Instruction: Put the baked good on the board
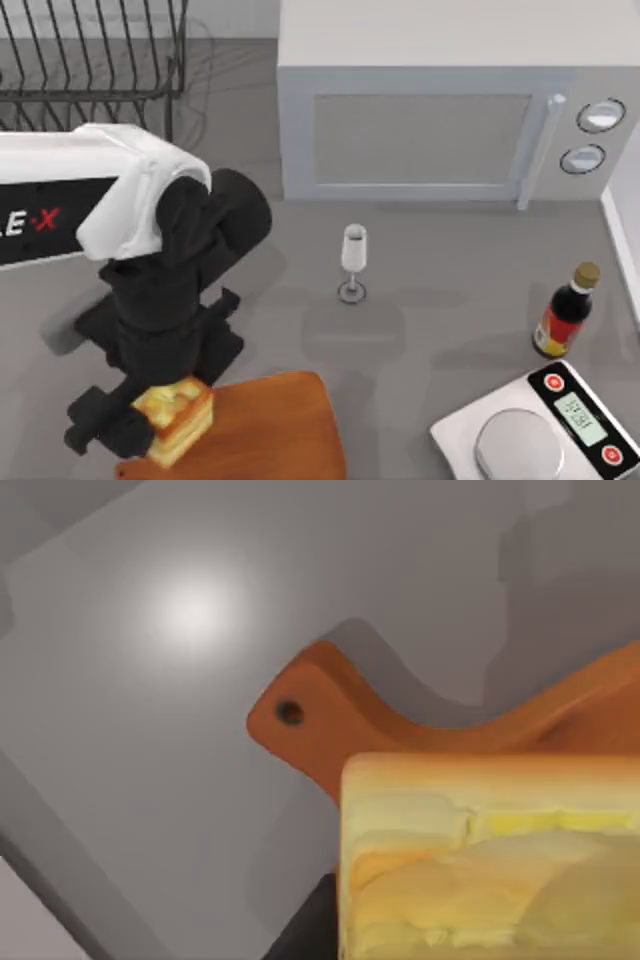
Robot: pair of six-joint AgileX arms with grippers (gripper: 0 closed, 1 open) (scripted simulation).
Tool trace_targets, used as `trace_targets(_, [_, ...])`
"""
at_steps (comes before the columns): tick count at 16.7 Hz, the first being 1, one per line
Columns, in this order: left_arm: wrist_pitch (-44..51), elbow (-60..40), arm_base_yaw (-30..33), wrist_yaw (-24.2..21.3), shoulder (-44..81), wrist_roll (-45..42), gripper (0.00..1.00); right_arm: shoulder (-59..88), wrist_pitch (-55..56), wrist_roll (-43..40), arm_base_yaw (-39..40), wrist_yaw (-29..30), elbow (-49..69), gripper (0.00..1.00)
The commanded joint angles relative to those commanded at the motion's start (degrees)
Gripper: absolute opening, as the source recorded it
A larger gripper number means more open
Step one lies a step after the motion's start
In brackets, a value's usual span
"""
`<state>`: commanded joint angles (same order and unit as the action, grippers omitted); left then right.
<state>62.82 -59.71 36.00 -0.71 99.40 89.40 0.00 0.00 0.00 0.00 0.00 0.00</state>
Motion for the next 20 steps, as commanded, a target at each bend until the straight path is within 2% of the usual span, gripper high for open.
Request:
trace_targets(5, [-1.8,1.7,6.0,0.0,-3.4,28.7,0.00,0.0,0.0,0.0,0.0,0.0,0.0,1.00])
trace_targets(9, [-4.1,1.3,8.5,0.8,-7.0,41.5,0.00,0.0,0.0,0.0,0.0,0.0,0.0,1.00])
trace_targets(12, [-4.9,0.9,9.1,1.1,-8.2,44.6,0.00,0.0,0.0,0.0,0.0,0.0,0.0,1.00])
trace_targets(20, [-5.7,1.6,8.8,1.0,-7.6,44.5,0.00,0.0,0.0,0.0,0.0,0.0,0.0,1.00])
